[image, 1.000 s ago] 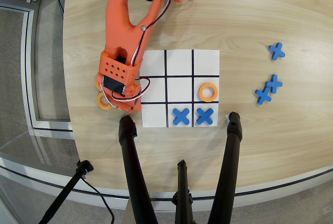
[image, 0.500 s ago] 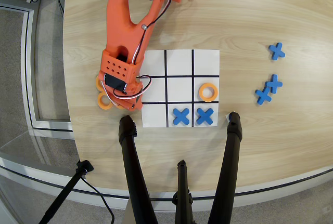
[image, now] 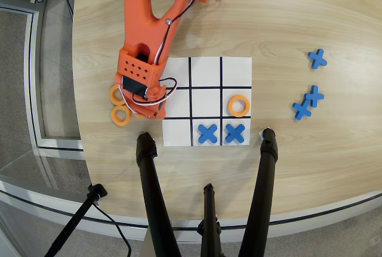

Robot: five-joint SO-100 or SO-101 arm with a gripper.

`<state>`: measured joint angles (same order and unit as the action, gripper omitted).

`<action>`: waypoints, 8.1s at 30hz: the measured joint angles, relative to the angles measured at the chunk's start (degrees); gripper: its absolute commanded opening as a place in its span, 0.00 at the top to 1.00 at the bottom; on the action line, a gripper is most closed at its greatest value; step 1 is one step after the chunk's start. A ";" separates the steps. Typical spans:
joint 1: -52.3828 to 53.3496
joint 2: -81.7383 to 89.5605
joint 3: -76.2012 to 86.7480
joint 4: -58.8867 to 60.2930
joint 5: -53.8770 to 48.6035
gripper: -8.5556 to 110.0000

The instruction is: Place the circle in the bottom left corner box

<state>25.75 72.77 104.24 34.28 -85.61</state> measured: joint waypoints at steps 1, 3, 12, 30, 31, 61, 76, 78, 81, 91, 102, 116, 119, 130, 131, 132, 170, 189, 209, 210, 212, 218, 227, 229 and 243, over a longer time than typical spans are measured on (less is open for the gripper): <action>0.00 0.35 0.44 0.00 0.00 0.75; -0.09 0.97 1.32 0.00 0.00 0.76; 0.09 3.34 4.48 0.00 0.53 0.79; 3.78 8.70 11.69 -0.09 -4.83 0.81; 3.87 9.23 12.48 -0.09 -5.36 0.81; 12.92 22.76 31.29 -6.33 -22.68 0.82; 26.63 24.08 34.54 -10.28 -40.61 0.81; 28.04 24.08 34.54 -10.28 -41.48 0.81; 28.83 24.08 34.54 -10.55 -41.13 0.81; 29.09 24.08 39.90 -21.97 -25.58 0.81; 28.92 18.54 59.59 -68.20 -19.95 0.82; 29.18 26.10 46.93 -31.55 -21.01 0.82; 29.27 26.10 42.63 -22.24 -21.01 0.82; 29.09 21.18 26.10 5.80 -20.92 0.82; 29.09 20.21 24.43 7.82 -20.92 0.84; 29.09 19.34 22.94 9.76 -20.92 0.85; -31.99 71.19 29.00 56.34 13.01 0.93; -48.60 37.00 16.52 36.12 26.10 0.93; -47.90 21.71 18.98 20.04 27.95 0.93; -47.90 21.09 18.98 19.69 28.12 0.93; -47.90 20.13 18.63 18.98 28.65 0.93; -47.72 17.58 16.17 17.31 28.92 0.93; -47.72 16.88 15.56 17.58 28.92 0.93; -47.72 16.88 15.47 17.93 29.18 0.93; -48.08 17.49 16.96 17.93 30.23 0.93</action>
<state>-22.32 90.26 121.20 52.21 -55.37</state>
